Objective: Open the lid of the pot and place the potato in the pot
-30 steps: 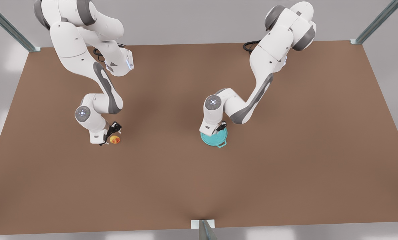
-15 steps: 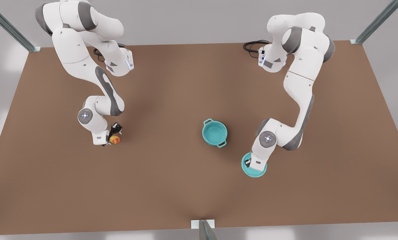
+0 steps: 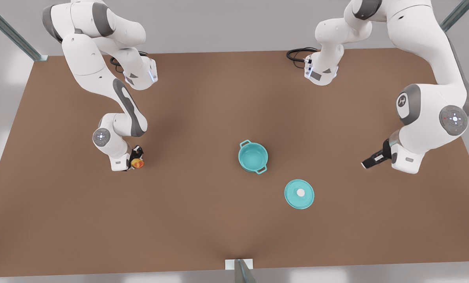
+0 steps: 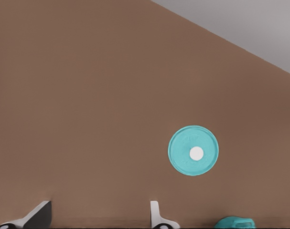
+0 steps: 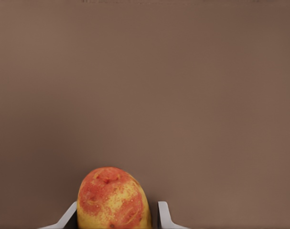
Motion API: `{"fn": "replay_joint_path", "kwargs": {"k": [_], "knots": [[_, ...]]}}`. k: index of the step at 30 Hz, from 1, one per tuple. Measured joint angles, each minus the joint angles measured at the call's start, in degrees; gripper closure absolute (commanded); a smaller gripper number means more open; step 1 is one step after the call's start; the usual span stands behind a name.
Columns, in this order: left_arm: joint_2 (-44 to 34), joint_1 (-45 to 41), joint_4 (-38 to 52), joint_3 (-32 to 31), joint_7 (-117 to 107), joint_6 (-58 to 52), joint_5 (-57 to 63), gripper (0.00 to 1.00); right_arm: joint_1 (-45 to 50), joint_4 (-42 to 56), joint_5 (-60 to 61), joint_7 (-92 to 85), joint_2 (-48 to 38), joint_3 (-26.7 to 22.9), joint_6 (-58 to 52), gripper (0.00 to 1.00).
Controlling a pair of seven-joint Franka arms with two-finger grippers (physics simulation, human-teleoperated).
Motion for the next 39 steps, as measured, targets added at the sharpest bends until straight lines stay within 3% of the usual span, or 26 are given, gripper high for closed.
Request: {"fn": "replay_joint_path", "kwargs": {"k": [6,13,24,28,39], "knots": [[-0.21,-1.99,3.39,-0.93,7.24,-2.93,-2.29,0.0,0.04,0.0,0.08,-0.46,-0.45,0.09,-0.18,0.48],[-0.29,-1.93,3.54,-1.56,13.12,-4.4,-2.25,0.0,0.34,1.17,0.17,-1.16,-5.0,1.04,-2.32,0.49],[-0.27,-1.91,3.53,-1.57,18.76,-4.97,-2.2,0.0,1.4,13.18,0.45,2.69,-7.48,18.98,-12.78,0.49],[-0.27,-1.92,3.59,-1.57,20.09,-4.99,-2.19,0.0,7.71,19.87,0.44,7.42,-4.51,20.44,-15.34,0.49],[-0.24,-1.92,3.61,-1.57,22.55,-5.0,-1.97,0.0,18.99,47.69,0.4,21.95,14.66,21.23,-17.71,0.49]]}}
